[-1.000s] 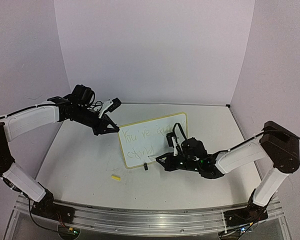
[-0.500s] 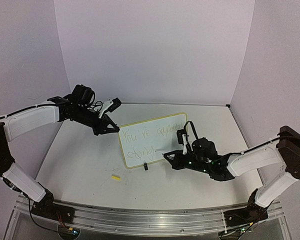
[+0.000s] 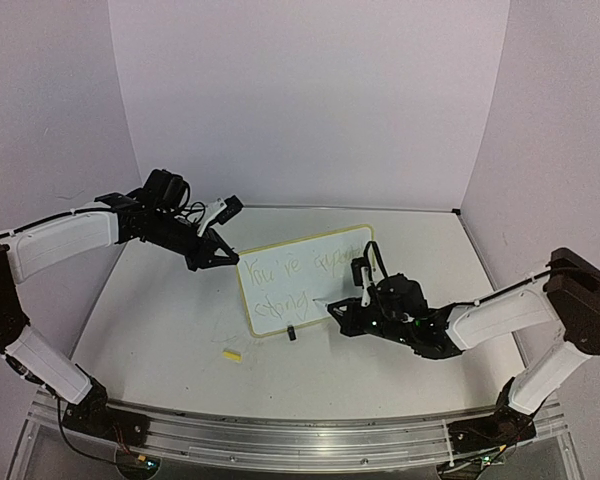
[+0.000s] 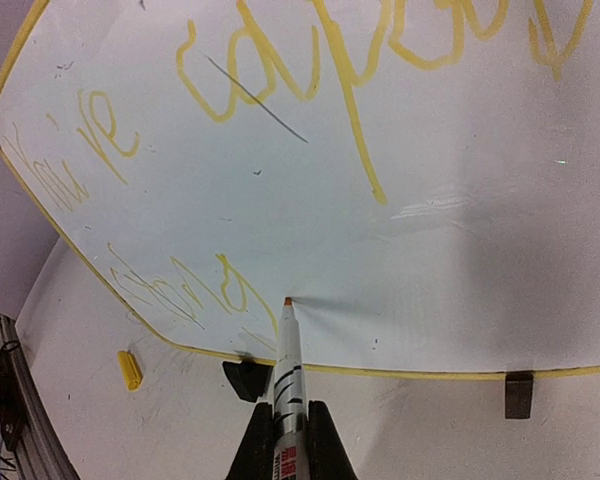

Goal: Write a sentence on the whiteboard
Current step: Write a sentence on the whiteboard, then pick up the pen cap from the center of the board.

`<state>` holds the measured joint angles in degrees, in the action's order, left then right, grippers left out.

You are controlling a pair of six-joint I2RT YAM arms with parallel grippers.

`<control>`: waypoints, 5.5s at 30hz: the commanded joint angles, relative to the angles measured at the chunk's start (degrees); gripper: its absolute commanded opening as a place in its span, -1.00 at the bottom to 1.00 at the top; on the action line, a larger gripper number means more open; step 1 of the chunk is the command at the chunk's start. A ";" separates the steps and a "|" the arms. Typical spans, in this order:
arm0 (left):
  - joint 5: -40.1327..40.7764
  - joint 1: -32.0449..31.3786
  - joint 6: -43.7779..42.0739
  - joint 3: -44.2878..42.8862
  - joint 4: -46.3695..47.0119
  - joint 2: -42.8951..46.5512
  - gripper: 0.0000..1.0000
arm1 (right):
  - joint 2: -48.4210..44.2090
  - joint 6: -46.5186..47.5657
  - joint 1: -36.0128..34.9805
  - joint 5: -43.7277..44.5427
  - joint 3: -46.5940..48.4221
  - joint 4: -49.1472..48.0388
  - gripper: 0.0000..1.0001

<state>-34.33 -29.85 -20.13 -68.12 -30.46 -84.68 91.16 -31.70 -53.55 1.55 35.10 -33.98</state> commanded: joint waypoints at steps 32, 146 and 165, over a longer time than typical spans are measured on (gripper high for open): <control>7.47 -0.48 1.56 2.36 3.27 6.68 0.28 | -17.94 4.16 0.26 1.54 -5.62 0.33 -1.00; 44.94 -34.43 45.56 29.77 17.14 -3.88 -0.44 | -41.41 -0.08 10.28 -12.67 -8.26 33.20 -1.00; 47.84 -39.81 46.32 27.62 13.99 -9.13 -1.00 | -41.07 -0.08 10.28 -15.83 -7.06 33.88 -1.00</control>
<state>13.82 -68.65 25.59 -41.12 -11.09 -92.36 50.50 -32.16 -43.27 -12.28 27.18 -0.01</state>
